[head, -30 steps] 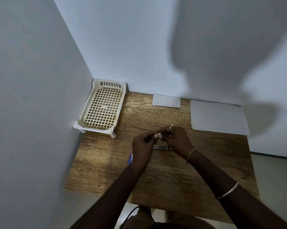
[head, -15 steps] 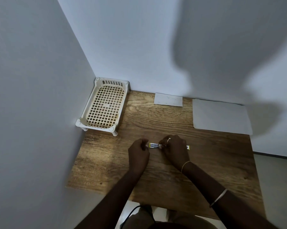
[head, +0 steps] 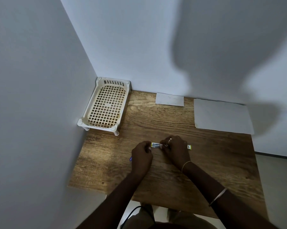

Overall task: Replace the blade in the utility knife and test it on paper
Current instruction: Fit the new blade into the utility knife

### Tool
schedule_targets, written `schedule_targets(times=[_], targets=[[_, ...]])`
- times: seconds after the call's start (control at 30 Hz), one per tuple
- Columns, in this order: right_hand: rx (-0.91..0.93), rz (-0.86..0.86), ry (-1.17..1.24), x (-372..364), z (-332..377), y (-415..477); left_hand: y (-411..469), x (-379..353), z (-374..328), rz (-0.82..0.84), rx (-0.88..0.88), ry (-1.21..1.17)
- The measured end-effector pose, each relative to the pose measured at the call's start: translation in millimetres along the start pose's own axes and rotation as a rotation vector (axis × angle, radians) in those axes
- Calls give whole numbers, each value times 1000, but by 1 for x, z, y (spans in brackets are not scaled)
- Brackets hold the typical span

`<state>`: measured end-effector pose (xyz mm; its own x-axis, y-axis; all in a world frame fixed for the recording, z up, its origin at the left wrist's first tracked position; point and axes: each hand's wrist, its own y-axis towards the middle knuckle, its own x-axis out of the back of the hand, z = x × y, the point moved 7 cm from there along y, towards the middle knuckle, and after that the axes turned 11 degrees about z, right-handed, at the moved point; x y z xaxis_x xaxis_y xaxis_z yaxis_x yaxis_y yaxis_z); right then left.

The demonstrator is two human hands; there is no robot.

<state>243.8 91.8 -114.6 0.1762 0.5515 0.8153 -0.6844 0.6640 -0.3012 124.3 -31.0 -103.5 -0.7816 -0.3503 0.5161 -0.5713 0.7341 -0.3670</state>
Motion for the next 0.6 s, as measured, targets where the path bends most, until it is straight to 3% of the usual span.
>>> schedule_targets(times=[0.6], targets=[[33, -59, -174, 3, 4, -9, 2, -2, 1, 15, 8, 25]])
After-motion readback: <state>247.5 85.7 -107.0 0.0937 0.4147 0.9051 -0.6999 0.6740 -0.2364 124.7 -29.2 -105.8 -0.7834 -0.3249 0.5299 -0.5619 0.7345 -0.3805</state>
